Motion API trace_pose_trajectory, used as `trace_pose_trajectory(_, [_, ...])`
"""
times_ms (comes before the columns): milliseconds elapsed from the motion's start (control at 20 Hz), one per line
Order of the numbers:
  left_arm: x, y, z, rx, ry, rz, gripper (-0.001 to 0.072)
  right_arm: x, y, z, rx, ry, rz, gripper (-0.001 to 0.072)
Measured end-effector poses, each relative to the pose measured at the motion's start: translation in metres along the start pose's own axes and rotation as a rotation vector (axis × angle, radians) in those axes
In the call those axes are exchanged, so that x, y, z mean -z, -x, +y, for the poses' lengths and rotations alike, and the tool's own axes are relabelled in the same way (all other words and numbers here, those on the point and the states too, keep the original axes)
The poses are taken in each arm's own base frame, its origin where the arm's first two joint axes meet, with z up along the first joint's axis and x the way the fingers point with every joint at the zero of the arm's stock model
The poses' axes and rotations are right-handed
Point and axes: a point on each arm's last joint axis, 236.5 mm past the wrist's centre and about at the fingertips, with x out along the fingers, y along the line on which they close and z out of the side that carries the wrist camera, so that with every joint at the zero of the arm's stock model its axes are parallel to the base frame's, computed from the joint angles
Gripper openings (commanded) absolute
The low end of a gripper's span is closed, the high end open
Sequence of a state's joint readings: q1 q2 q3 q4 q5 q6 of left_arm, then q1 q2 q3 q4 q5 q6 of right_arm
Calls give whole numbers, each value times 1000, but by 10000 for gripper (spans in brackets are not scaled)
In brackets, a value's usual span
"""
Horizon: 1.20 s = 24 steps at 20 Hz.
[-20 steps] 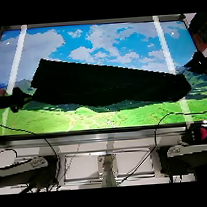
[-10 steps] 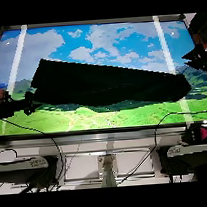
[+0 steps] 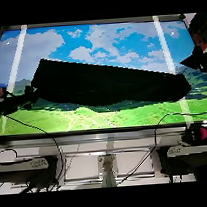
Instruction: Fold the clothes and pants, and hang the long-sleeved shirts on hangers.
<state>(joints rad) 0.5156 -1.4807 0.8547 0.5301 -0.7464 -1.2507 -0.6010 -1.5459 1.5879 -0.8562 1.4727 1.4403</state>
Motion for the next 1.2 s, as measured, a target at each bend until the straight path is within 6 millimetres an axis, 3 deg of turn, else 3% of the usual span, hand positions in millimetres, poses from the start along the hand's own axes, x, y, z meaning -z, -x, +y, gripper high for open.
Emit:
trace_pose_trajectory(150, [3,26,-13,-30,-180,-8,8,32,17,-11,50,7,-10,33])
trace_pose_trajectory(350, [9,68,-26,-95,-389,-25,9,95,50,-36,138,-71,-132,44])
trace_pose_trajectory(400, [11,75,-29,-103,-419,-30,9,112,53,-44,157,-114,-172,213])
trace_pose_trajectory(450, [11,82,-32,-110,-446,-38,10,128,51,-53,175,-165,-200,541])
trace_pose_trajectory(500, [12,86,-34,-114,-470,-43,10,143,46,-61,183,-221,-218,606])
trace_pose_trajectory(650, [15,94,-39,-122,-523,-48,9,174,23,-86,193,-364,-227,606])
trace_pose_trajectory(850, [19,95,-42,-124,-553,-43,10,170,0,-101,148,-441,-247,557])
trace_pose_trajectory(1200, [26,92,-48,-117,-579,-28,10,114,-16,-121,62,-481,-353,543])
